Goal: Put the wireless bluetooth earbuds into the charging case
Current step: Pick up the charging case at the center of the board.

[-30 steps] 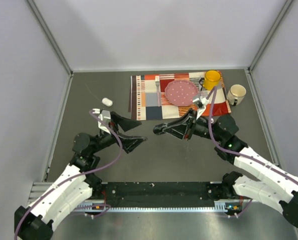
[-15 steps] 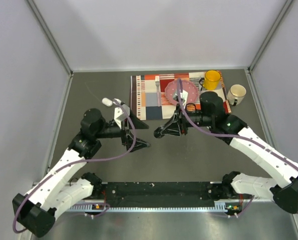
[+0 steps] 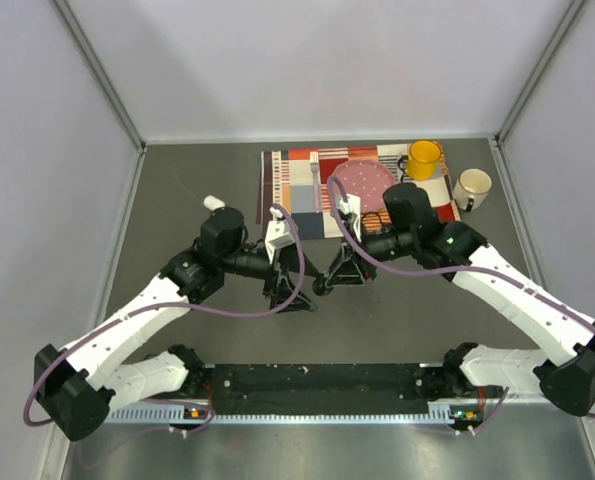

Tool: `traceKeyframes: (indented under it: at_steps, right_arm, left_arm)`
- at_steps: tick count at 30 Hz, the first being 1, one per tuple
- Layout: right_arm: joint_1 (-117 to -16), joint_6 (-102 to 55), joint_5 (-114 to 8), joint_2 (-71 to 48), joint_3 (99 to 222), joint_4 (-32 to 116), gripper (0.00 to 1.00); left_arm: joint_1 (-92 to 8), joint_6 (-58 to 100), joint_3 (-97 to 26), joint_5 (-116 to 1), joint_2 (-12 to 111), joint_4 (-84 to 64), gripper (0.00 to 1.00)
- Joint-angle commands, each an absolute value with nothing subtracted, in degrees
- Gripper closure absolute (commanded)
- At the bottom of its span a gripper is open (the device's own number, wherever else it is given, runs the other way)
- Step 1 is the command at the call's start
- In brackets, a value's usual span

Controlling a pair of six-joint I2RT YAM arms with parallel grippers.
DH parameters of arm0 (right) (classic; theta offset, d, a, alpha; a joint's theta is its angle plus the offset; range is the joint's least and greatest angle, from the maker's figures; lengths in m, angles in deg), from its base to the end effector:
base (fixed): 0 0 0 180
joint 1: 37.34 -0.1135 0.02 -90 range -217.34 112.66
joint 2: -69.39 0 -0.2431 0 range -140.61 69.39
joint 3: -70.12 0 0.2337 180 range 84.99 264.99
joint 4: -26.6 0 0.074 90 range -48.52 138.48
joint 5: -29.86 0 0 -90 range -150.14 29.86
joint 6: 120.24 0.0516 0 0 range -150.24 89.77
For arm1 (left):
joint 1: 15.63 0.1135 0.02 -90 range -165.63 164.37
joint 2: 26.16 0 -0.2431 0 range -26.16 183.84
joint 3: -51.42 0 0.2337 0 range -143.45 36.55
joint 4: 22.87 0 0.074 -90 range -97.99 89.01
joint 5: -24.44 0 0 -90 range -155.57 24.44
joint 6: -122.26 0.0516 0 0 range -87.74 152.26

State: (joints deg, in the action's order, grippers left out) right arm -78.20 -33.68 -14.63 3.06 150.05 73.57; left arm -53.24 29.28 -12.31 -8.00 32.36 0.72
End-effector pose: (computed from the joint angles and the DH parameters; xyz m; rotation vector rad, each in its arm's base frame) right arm 0.1586 0.1859 0.3305 -1.2604 1.8078 1.2255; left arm 0.1495 -0.1702 0.3100 1.2472 1.5438 -1.4123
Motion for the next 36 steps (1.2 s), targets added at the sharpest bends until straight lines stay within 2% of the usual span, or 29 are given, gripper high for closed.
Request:
traceKeyframes:
  at_steps: [1,5,8,9,12,13,19,23,25,26,27,29,30,32,33,35,36]
  right_arm:
    - [-79.87,-36.04,-13.47,2.42,153.37,74.96,1.00]
    - [-80.40,-35.95,-14.88,2.33,153.28,74.79,1.00]
    - [-80.49,-35.86,-14.79,2.33,153.46,74.79,1.00]
    - [-80.49,-35.86,-14.70,2.24,153.46,74.79,1.00]
    - [-80.49,-35.86,-14.62,2.24,153.55,74.79,1.00]
    - [-80.58,-35.77,-14.62,2.15,153.55,74.79,1.00]
    - [-80.84,-35.86,-14.18,2.15,153.29,74.70,1.00]
    - [-80.93,-35.77,-15.14,2.24,153.28,74.44,1.00]
    - [-81.02,-35.16,-15.41,2.33,153.11,73.48,0.98]
    - [-81.02,-34.90,-15.76,2.42,153.11,73.03,0.94]
    - [-81.02,-34.11,-16.28,2.50,152.85,72.51,0.83]
    - [-80.93,-32.97,-18.29,3.20,152.15,70.15,0.70]
    - [-80.93,-31.57,-19.44,3.56,151.45,69.26,0.56]
    - [-81.02,-30.59,-22.77,4.70,150.21,65.32,0.42]
    - [-80.93,-27.45,-24.44,5.83,148.90,63.64,0.27]
    - [-80.93,-25.32,-29.78,7.24,147.40,60.74,0.23]
    - [-80.84,-22.96,-31.74,8.82,146.00,57.59,0.17]
  left_arm:
    - [-55.97,31.30,-15.66,-9.40,33.86,0.27,0.05]
    - [-56.76,30.51,-16.36,-9.40,35.53,-0.26,0.13]
    - [-57.29,30.59,-16.71,-9.93,35.97,-0.26,0.24]
    - [-57.46,30.59,-16.80,-10.02,36.15,-0.17,0.31]
    - [-57.73,30.51,-17.15,-10.37,36.50,-0.26,0.42]
    - [-57.90,30.42,-17.24,-10.63,36.76,-0.26,0.50]
    - [-58.34,30.59,-17.68,-11.51,37.29,-0.26,0.69]
    - [-58.43,30.86,-17.77,-11.86,37.82,-0.26,0.90]
    - [-58.43,30.68,-17.51,-12.65,37.82,-0.78,0.94]
    - [-58.43,30.51,-17.24,-12.74,37.82,-1.22,1.00]
    - [-58.43,30.25,-17.07,-13.26,37.73,-1.66,1.00]
    - [-58.43,29.37,-16.37,-14.23,37.38,-3.16,1.00]
    - [-58.43,29.02,-15.93,-14.85,37.21,-3.94,1.00]
    - [-58.43,28.05,-14.53,-16.87,36.24,-6.31,1.00]
    - [-58.43,27.70,-13.91,-17.40,35.98,-7.28,1.00]
    - [-58.26,25.94,-12.33,-19.59,34.83,-10.51,1.00]
    - [-58.26,25.50,-11.80,-20.21,34.22,-11.24,1.00]
